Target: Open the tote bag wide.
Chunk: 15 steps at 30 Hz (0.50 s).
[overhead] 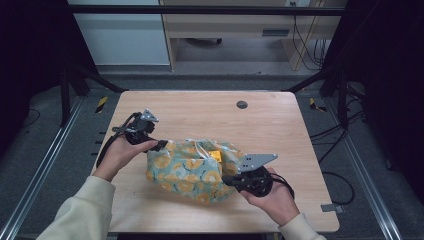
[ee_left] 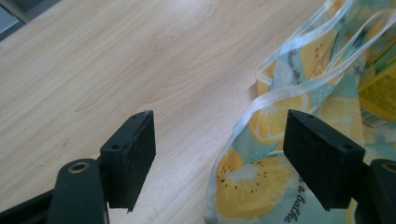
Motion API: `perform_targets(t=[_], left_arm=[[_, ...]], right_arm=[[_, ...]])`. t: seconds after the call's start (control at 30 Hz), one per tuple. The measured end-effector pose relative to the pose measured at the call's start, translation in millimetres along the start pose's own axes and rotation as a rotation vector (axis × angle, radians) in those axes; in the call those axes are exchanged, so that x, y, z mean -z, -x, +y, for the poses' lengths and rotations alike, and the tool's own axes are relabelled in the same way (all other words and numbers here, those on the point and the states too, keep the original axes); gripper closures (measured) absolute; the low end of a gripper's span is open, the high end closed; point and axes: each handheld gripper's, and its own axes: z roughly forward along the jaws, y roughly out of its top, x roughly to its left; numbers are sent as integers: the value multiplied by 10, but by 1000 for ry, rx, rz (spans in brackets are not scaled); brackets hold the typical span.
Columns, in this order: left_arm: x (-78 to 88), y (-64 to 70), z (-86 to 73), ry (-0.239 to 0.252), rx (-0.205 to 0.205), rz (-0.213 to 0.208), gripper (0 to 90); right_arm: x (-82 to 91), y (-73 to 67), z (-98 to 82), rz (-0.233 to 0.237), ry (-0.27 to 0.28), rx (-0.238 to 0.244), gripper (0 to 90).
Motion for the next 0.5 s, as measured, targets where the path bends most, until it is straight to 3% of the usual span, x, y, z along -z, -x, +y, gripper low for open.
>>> perform_targets(t=[0.1,0.23,0.37,0.47,0.5], left_arm=[[-64,6,-32,-28,-7,-9,251],[-105,19,-98,-48,13,5,247],[-105,72,-164,-64,-6,-35,256],[-93,112,-205,-70,-17,-54,334],[-86,122,-216,-71,-24,-56,401]], right_arm=[[2,2,-3,0,2,0,900],[3,-2,-13,12,6,1,900],[-5,-2,-23,7,2,-4,900],[-6,-2,-17,4,4,-5,900],[-7,-3,-14,4,4,-5,900]])
